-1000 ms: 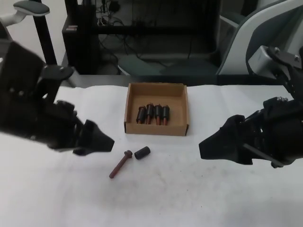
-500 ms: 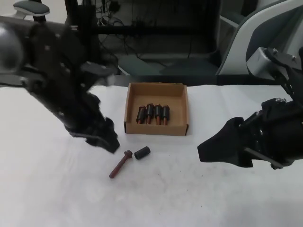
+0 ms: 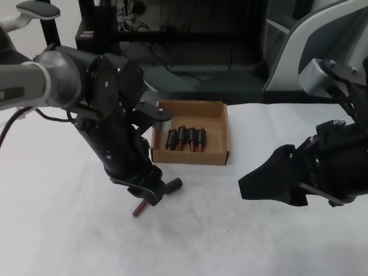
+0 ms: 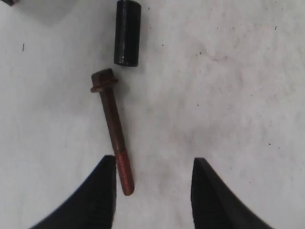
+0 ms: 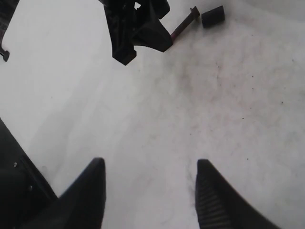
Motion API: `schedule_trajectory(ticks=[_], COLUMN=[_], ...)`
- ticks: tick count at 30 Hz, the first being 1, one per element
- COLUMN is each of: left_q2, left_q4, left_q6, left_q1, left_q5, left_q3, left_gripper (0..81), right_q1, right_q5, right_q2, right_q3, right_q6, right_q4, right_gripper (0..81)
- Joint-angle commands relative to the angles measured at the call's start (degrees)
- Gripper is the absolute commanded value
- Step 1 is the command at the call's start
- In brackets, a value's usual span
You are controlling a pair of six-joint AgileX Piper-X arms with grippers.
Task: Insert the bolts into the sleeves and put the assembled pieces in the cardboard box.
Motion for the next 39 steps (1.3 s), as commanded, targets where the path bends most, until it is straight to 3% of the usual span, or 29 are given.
schedule_trajectory(ticks=[1, 7, 39], left_q2=[0.3, 0.6, 6.7], left_q4=[-2.1, -6.2, -9.1], left_q6=[-0.9, -5.7, -5.9], left_q1=[0.1, 0.2, 0.7], left_q5=[-1.4, -1.4, 0.0], left_q3=[-0.4, -0.4, -0.4], left_gripper=[49.7, 49.7, 49.7], right_q1=[0.0, 0.0, 0.0], right_q5=[-0.7, -1.2, -1.2], right_q2=[-0.6, -0.6, -0.6], right_q3=[-0.2, -0.2, -0.2], right_q6=[-1.3, -1.3, -1.3], right_q4=[-0.8, -0.8, -0.8], right_gripper=[56.8, 56.8, 56.8])
